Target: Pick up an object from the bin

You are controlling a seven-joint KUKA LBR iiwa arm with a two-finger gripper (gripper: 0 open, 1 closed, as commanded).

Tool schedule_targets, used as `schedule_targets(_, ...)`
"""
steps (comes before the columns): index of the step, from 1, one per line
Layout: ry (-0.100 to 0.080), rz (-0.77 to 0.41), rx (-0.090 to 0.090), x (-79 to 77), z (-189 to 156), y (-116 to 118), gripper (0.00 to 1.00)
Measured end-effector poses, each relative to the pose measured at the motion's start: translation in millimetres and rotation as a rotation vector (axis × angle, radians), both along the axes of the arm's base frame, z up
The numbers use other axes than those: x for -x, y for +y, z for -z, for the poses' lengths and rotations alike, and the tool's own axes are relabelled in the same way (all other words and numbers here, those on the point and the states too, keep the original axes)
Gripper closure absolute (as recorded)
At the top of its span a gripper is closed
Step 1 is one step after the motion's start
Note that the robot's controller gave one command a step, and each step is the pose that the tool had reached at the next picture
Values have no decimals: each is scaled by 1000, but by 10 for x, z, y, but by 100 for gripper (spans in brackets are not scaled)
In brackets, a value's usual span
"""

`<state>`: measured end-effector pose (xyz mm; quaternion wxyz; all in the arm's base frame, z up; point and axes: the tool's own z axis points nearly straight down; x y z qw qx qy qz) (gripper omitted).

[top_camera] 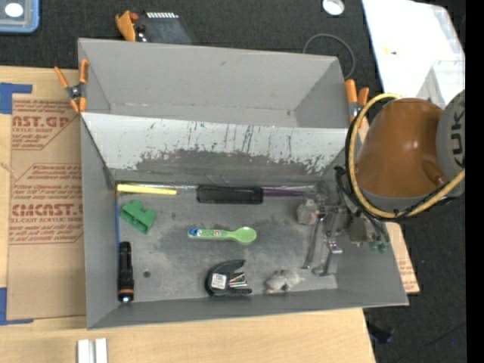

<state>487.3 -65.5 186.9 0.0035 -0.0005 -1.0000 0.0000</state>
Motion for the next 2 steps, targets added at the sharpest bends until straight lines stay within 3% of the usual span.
schedule_targets(1,-8,-1,1,-19,-38,2,0)
schedule_targets(2,-8,-24,1,-507,-6,216,0)
